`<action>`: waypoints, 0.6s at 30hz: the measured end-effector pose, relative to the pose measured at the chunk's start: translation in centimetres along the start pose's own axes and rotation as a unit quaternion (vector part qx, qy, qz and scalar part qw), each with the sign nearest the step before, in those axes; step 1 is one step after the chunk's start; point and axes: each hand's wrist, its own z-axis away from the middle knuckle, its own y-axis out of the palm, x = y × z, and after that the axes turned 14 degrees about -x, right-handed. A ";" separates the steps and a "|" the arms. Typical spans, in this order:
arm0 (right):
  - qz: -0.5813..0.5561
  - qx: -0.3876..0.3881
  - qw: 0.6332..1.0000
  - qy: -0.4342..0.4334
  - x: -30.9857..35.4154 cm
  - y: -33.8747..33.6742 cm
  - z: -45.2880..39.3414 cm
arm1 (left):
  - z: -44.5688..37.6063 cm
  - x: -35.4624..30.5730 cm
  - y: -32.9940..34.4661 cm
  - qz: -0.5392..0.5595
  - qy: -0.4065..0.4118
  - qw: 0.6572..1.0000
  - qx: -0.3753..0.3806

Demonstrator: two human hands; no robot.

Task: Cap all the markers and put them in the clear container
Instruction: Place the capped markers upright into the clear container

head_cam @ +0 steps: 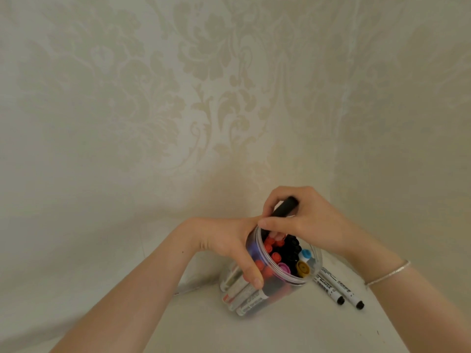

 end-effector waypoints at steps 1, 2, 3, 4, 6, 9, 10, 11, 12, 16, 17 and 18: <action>0.005 0.002 1.000 0.007 0.0 0.0 0.0 | 0.0 0.1 0.0 0.004 -0.001 1.000 -0.008; 0.001 -0.007 1.000 0.011 0.0 -0.1 0.0 | 0.0 0.2 0.0 0.009 0.002 1.000 -0.013; -0.023 -0.027 0.999 0.018 0.2 -0.2 0.0 | 0.0 0.4 0.0 0.012 0.011 1.000 -0.008; -0.061 -0.051 0.996 0.026 0.3 -0.5 -0.1 | 0.0 0.5 0.0 0.010 0.020 1.000 0.007; -0.089 -0.059 0.994 0.038 0.3 -0.8 -0.1 | -0.1 0.7 -0.1 -0.002 0.021 1.000 0.019; 0.019 0.024 0.999 0.044 -0.3 -0.3 0.1 | -0.3 0.6 -0.1 -0.017 0.020 0.999 0.021; 0.049 0.042 0.997 0.046 -0.4 -0.1 0.3 | -0.3 0.5 -0.1 -0.021 0.023 0.999 0.014; 0.051 0.043 0.997 0.046 -0.4 0.0 0.4 | -0.3 0.6 -0.1 -0.017 0.027 0.999 0.005; 0.028 0.025 0.998 0.049 -0.3 0.0 0.5 | -0.3 0.5 -0.1 -0.008 0.032 0.999 0.001; 0.004 -0.185 0.978 0.097 -2.0 -1.7 -0.6 | -0.1 0.5 0.0 0.032 0.027 0.999 0.012; 0.064 -0.197 0.971 0.118 -3.3 -2.2 -1.0 | -0.1 0.6 -0.1 0.036 0.026 0.999 0.017; 0.142 -0.170 0.964 0.149 -4.8 -2.4 -1.4 | -0.2 0.6 -0.1 0.037 0.025 0.999 0.019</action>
